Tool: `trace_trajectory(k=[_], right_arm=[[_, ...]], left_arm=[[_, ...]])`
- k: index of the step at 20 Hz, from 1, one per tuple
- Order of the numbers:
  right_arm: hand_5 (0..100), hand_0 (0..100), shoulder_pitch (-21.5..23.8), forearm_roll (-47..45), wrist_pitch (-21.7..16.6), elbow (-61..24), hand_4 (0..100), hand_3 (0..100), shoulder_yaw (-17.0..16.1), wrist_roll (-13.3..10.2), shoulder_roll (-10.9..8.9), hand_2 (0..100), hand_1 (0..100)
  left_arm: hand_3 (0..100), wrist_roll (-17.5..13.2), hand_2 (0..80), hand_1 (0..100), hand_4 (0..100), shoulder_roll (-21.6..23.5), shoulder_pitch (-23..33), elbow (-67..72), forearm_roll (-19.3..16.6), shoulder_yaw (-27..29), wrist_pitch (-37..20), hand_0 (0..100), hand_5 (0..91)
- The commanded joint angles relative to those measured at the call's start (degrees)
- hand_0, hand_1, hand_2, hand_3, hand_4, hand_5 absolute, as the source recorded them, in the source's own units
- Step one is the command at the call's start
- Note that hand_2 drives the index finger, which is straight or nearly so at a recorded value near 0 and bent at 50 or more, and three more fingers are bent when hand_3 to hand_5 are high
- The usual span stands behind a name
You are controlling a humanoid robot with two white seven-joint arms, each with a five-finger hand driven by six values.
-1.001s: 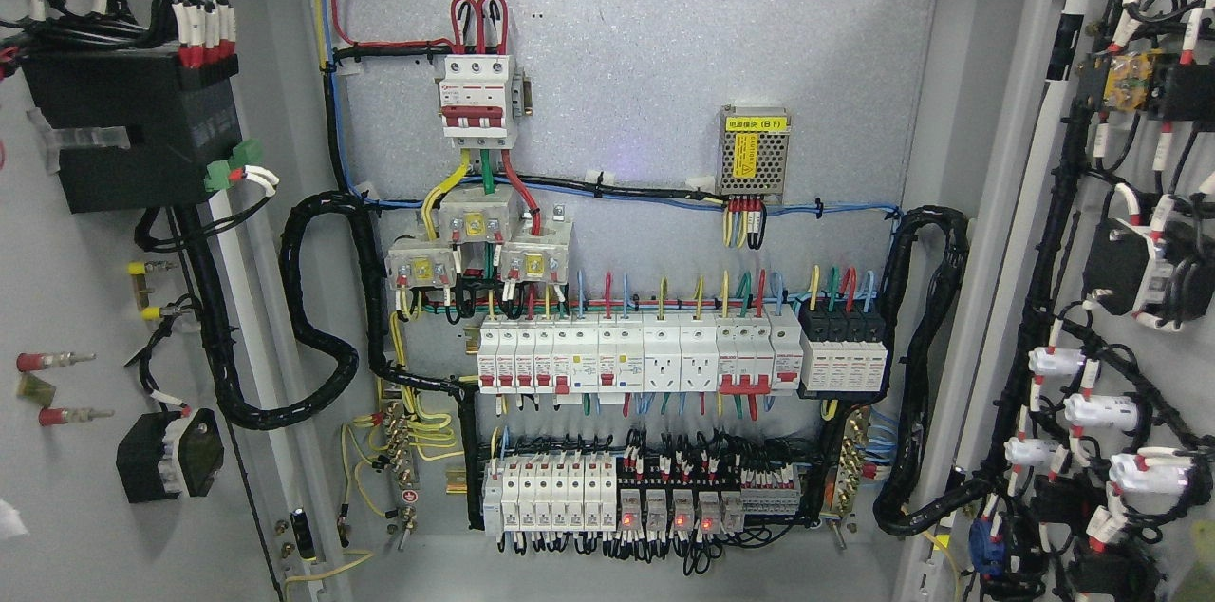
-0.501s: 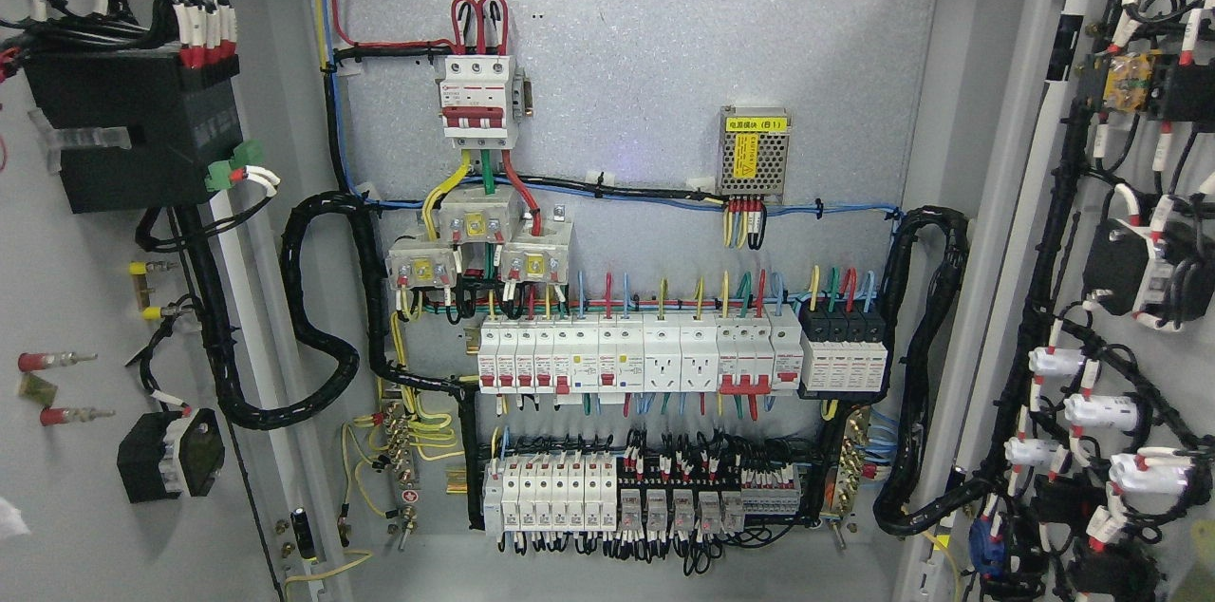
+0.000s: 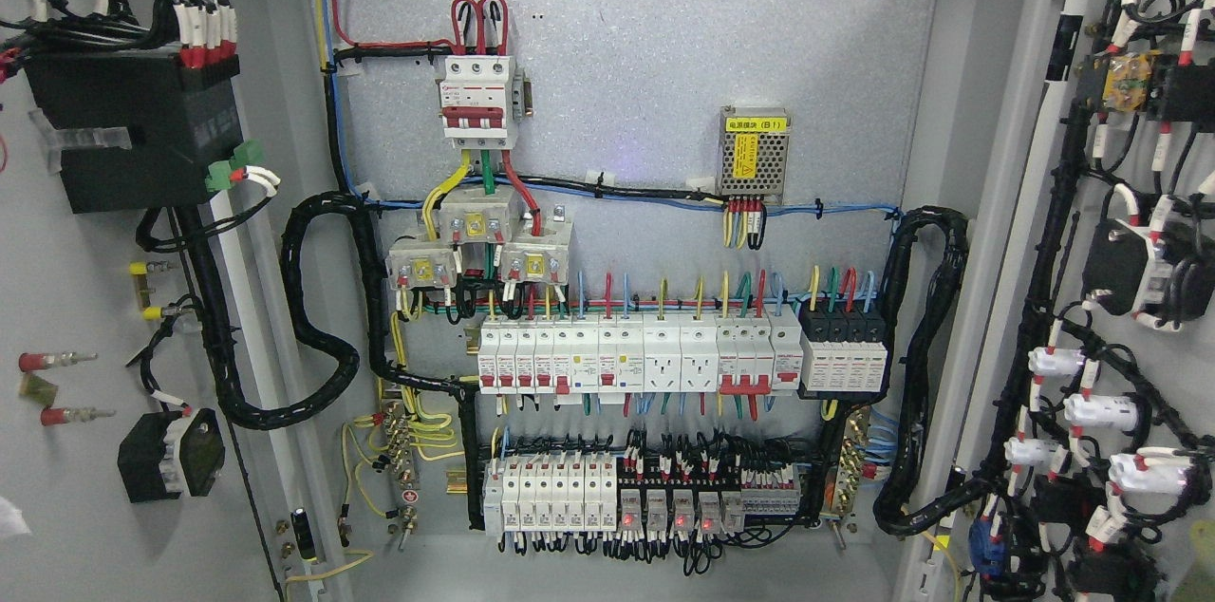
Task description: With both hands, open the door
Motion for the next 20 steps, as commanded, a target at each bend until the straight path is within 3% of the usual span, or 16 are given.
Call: trace_trajectory(k=[1, 5, 8, 14, 20], right_arm=[[0, 22, 0.61, -0.06, -0.35, 0.91, 0, 0, -3.90, 0.19, -0.64, 0, 0], [0, 22, 0.78, -0.06, -1.40, 1.00, 0, 0, -5.40, 0.36, -0.65, 0, 0], [0, 22, 0.96, -0.06, -2.54, 1.00, 0, 0, -5.40, 0.36, -1.70, 0, 0], [0, 22, 2.01, -1.02, -2.81, 1.52, 0, 0, -5.40, 0.36, -1.96, 0, 0], [0, 22, 1.92, -5.06, -2.72, 3.98, 0, 0, -6.02, 0.72, -3.98, 0, 0]], left_arm=[[3, -0.85, 2.6, 0, 4, -2.22, 0.07, 2.12, 0.26, 7.54, 1.22, 30, 0.0], [3, -0.85, 2.7, 0, 4, -2.39, 0.07, 2.21, 2.28, 8.06, 2.10, 30, 0.0], [3, -0.85, 2.7, 0, 4, -3.09, 0.07, 2.21, 3.95, 10.69, 4.29, 30, 0.0], [3, -0.85, 2.7, 0, 4, -2.92, 0.07, 3.35, 8.00, 17.81, 8.60, 30, 0.0], [3, -2.43, 2.6, 0, 4, -1.26, -0.99, 8.09, 9.75, 22.39, 9.04, 30, 0.0]])
